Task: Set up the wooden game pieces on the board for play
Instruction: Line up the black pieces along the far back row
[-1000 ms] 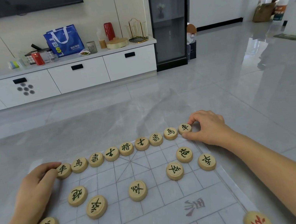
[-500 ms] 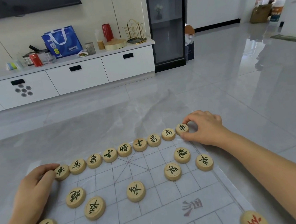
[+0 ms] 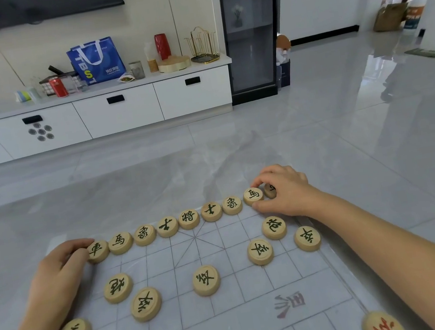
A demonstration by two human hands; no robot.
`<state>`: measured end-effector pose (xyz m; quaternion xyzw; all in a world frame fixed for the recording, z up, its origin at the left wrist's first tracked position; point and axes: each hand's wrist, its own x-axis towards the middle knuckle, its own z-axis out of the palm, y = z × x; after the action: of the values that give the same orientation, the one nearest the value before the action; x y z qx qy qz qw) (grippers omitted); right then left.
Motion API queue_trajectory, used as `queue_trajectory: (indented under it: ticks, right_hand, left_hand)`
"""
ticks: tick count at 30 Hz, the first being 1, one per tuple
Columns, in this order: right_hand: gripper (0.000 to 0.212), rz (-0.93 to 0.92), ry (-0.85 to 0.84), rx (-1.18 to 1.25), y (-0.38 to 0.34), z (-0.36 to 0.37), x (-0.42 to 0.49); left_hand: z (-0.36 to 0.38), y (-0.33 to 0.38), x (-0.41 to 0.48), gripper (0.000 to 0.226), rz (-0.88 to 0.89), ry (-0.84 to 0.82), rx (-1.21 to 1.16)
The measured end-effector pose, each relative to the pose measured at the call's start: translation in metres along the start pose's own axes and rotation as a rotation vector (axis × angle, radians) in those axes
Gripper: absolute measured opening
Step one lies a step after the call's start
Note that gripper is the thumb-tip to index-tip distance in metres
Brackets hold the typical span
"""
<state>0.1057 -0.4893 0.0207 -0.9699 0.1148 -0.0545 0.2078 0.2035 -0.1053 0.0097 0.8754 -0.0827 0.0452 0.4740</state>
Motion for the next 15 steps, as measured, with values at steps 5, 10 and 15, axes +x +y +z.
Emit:
queue_trajectory:
  ticks: [5, 10, 15]
  right_hand:
    - [0.048, 0.006, 0.003, -0.003, -0.003, 0.000, 0.000]
    - [0.050, -0.106, -0.051, -0.047, -0.029, 0.002, 0.005]
    - [0.035, -0.131, -0.081, -0.077, -0.038, 0.007, 0.010]
  left_hand:
    - [0.001, 0.001, 0.000, 0.033, 0.006, 0.004, 0.017]
    - [0.000, -0.002, 0.002, 0.032, 0.007, 0.001, 0.028]
    - [0.000, 0.000, 0.001, 0.033, 0.015, 0.008, 0.029]
